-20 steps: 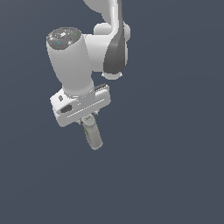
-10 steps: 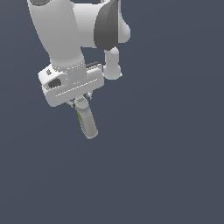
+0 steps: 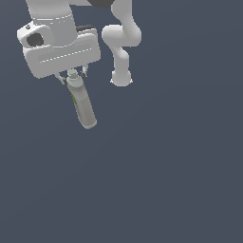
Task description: Pick up the object and move it to a goal position.
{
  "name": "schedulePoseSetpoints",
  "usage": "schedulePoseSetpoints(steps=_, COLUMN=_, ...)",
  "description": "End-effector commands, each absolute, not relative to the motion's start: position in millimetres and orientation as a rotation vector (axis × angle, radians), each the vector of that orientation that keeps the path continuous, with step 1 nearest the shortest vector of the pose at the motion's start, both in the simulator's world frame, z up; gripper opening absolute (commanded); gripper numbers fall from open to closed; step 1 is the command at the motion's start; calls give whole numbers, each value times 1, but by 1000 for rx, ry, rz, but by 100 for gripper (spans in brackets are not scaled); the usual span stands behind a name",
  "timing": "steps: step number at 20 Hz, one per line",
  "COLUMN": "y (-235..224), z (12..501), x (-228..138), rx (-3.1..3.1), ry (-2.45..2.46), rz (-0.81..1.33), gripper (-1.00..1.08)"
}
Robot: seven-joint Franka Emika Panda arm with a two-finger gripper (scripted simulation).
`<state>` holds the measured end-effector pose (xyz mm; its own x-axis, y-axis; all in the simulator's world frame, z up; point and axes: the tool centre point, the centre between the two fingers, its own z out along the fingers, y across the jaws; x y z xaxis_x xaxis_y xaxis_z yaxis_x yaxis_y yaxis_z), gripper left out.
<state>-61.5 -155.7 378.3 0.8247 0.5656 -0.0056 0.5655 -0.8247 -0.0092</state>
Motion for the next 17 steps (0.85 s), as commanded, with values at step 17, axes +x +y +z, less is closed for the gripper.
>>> schedulePoseSetpoints(steps=17, y=-181, z=440, x=-96, rx=-3000, ry=-932, rz=0, gripper=-100)
